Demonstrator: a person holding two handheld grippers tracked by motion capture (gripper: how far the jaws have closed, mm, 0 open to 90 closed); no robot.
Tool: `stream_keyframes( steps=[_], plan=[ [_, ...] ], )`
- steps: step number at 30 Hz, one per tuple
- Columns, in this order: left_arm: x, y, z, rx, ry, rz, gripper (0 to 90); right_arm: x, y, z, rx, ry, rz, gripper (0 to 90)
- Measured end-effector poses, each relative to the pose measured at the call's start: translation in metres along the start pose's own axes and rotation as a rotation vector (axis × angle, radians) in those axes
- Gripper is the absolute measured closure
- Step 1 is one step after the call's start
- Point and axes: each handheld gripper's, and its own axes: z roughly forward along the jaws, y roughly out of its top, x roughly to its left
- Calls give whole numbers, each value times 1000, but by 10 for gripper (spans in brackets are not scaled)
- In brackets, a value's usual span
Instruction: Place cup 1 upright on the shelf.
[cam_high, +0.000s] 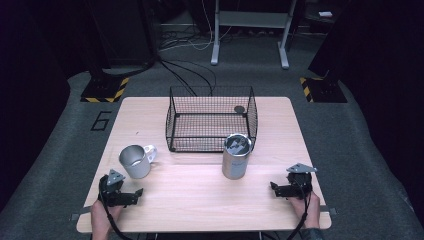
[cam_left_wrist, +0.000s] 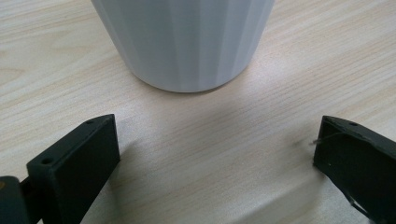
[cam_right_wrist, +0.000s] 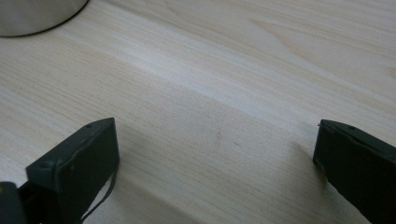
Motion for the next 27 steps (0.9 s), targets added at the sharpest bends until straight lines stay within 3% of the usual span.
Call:
stream_keyframes(
  steps=[9, 11, 17, 27],
  plan=[
    [0, 0, 0, -2, -2, 1, 10, 1, 0, 0, -7, -7, 11, 0],
    [0, 0, 0, -2, -1, 1, 10, -1, 0, 0, -1, 1, -13, 0],
    [0, 0, 0, 0, 2, 0, 9, 0, 0, 0, -5, -18, 21, 0],
    [-1, 0, 1, -11, 18, -10, 8, 0, 1, -1, 19, -27, 28, 0]
  ],
)
